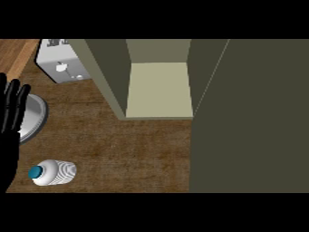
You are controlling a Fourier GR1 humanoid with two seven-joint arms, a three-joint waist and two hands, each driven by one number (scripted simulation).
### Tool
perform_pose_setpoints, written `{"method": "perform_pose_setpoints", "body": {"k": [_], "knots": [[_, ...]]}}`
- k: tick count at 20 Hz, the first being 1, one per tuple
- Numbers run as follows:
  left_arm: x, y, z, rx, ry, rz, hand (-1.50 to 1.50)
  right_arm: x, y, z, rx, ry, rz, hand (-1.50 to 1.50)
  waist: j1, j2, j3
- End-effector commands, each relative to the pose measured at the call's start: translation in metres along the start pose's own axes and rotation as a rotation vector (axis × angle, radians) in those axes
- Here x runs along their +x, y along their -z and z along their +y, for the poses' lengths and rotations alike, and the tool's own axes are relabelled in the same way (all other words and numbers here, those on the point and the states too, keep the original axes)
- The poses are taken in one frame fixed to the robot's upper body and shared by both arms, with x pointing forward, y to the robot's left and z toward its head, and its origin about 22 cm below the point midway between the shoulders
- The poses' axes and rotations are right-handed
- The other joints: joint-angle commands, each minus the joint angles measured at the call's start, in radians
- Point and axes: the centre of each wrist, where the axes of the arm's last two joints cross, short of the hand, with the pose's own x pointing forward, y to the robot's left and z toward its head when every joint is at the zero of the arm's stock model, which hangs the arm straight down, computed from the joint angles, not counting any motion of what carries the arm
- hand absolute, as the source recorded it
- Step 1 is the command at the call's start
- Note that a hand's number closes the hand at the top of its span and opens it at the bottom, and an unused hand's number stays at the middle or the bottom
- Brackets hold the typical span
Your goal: Pick up the bottled water, place it into the cabinet and close the cabinet
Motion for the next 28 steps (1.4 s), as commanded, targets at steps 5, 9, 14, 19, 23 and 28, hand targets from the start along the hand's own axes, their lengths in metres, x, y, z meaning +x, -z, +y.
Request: {"method": "perform_pose_setpoints", "body": {"k": [5, 9, 14, 19, 23, 28], "knots": [[0.011, -0.037, 0.025, 0.543, 0.25, 0.017, -1.5, 0.012, -0.021, -0.001, 0.025, 0.01, 0.009, -1.5, 0.034, 0.006, -0.003], [0.019, -0.049, 0.03, 0.866, 0.112, 0.091, -1.5, 0.012, -0.035, 0.022, 0.185, 0.16, 0.1, -1.5, 0.049, 0.003, -0.006], [0.058, -0.073, -0.004, 0.955, 0.071, 0.108, -1.5, 0.047, -0.05, 0.036, 0.214, 0.212, 0.091, -1.5, 0.021, 0.007, -0.004], [0.092, -0.088, -0.025, 0.987, 0.066, 0.094, -1.5, 0.066, -0.052, 0.042, 0.215, 0.206, 0.076, -1.5, 0.017, 0.01, -0.002], [0.093, -0.098, -0.034, 1.005, 0.088, 0.11, -1.5, 0.083, -0.064, 0.042, 0.224, 0.198, 0.094, -1.5, 0.016, 0.008, -0.001], [0.102, -0.108, -0.043, 0.996, 0.067, 0.15, -1.5, 0.077, -0.065, 0.051, 0.225, 0.211, 0.097, -1.5, 0.019, 0.008, 0.0]]}}
